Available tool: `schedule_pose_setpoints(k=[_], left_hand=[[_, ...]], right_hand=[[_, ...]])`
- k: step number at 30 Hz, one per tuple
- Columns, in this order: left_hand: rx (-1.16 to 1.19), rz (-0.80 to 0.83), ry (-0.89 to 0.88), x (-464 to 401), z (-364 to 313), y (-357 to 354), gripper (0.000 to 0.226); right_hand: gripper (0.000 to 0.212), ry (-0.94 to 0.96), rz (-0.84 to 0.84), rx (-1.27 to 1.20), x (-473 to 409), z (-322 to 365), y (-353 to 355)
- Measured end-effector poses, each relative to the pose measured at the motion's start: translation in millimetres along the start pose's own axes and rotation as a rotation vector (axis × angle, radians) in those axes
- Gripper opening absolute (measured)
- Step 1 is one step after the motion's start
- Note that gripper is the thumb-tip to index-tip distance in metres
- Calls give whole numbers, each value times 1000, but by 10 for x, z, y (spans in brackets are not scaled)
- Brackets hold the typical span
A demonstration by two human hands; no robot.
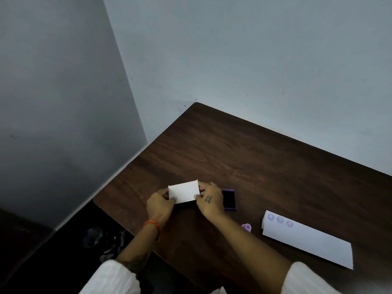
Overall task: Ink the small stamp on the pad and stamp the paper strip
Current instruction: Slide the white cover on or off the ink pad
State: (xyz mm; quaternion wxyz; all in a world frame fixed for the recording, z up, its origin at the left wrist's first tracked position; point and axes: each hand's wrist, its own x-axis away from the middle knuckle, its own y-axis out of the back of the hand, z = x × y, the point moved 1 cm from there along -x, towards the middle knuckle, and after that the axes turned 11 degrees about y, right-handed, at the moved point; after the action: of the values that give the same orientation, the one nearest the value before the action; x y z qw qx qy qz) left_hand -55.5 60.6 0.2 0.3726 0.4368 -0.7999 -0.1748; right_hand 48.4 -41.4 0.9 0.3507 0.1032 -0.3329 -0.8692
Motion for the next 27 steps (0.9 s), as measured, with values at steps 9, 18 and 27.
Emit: schedule_pose_setpoints(k=[9,18,27], left_hand=[[-58,-19,-13,-86,122,-54,42],[-96,-94,-83,37,-70,-151,65],[-74,291,-611,583,-472,-747,75]], right_hand=[[53,-38,116,-8,48,-93,-159],[51,-1,38,-150,27,-99,96],[41,-77,-240,-224,320,-346,900]])
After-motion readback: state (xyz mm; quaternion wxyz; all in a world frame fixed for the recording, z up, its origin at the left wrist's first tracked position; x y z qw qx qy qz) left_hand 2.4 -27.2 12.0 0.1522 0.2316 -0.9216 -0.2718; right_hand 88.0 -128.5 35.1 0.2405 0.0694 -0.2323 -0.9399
